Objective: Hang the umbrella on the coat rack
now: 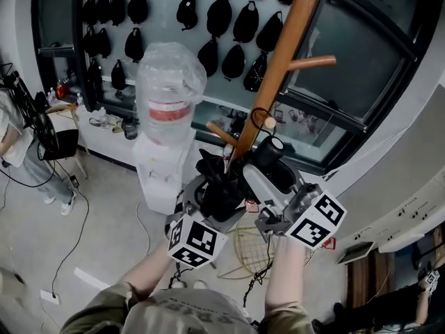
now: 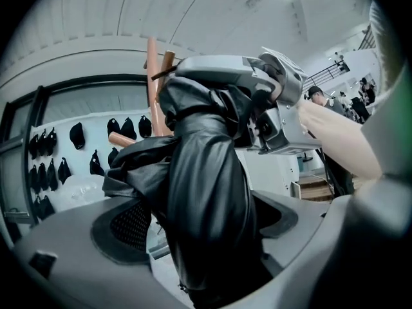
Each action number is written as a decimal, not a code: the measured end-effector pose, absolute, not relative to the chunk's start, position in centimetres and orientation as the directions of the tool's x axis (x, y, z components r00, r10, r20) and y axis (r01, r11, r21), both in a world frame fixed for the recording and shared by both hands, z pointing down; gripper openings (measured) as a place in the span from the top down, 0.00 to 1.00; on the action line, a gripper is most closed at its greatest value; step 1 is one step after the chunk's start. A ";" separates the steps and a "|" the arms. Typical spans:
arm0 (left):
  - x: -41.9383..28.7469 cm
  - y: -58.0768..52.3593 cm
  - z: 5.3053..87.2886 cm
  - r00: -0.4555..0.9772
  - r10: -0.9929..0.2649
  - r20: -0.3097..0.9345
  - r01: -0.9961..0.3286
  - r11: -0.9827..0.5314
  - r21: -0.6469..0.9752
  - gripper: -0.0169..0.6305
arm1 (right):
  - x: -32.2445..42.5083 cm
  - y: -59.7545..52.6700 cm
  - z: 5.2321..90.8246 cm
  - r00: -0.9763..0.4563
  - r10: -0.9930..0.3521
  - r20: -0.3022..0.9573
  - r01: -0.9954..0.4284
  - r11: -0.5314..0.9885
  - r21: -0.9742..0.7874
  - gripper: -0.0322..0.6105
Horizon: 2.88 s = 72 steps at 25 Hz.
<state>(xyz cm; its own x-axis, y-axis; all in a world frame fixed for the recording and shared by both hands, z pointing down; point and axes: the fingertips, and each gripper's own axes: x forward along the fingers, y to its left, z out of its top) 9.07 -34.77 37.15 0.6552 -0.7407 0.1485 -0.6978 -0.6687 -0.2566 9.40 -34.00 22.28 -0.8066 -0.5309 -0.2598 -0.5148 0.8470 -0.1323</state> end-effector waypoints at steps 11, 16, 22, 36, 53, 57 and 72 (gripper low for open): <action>8.1 -32.5 41.7 0.665 -0.704 0.249 -0.654 -0.710 -0.259 0.27 | 9.7 -34.9 23.4 -0.788 -0.569 -0.235 -0.545 0.822 -0.163 0.64; 7.7 -31.3 43.2 0.673 -0.681 0.289 -0.649 -0.731 -0.209 0.27 | 10.0 -35.7 24.6 -0.769 -0.605 -0.206 -0.579 0.796 -0.178 0.64; 7.1 -30.4 44.0 0.679 -0.671 0.297 -0.661 -0.735 -0.151 0.27 | 10.2 -36.5 26.7 -0.749 -0.646 -0.149 -0.623 0.763 -0.173 0.64; 6.0 -30.3 45.4 0.676 -0.666 0.317 -0.687 -0.725 -0.058 0.27 | 9.7 -38.8 30.0 -0.702 -0.709 -0.065 -0.697 0.703 -0.142 0.64; 5.8 -30.4 46.1 0.669 -0.663 0.337 -0.703 -0.711 -0.002 0.27 | 9.6 -39.4 30.5 -0.628 -0.776 -0.066 -0.777 0.630 -0.014 0.50; 5.7 -30.6 46.1 0.664 -0.667 0.339 -0.709 -0.705 0.000 0.27 | 9.8 -39.1 30.4 -0.632 -0.771 -0.078 -0.772 0.635 -0.015 0.46; 5.2 -30.6 47.2 0.646 -0.683 0.341 -0.733 -0.680 0.028 0.27 | 12.6 -36.6 30.5 -0.607 -0.767 -0.208 -0.765 0.635 -0.111 0.46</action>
<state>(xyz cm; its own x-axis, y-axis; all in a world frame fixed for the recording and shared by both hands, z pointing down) 5.24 -30.58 47.23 0.6465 -0.6826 0.3407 -0.7328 -0.6798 0.0283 12.61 -36.65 30.53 -0.6068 -0.7672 -0.2077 -0.7647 0.6348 -0.1105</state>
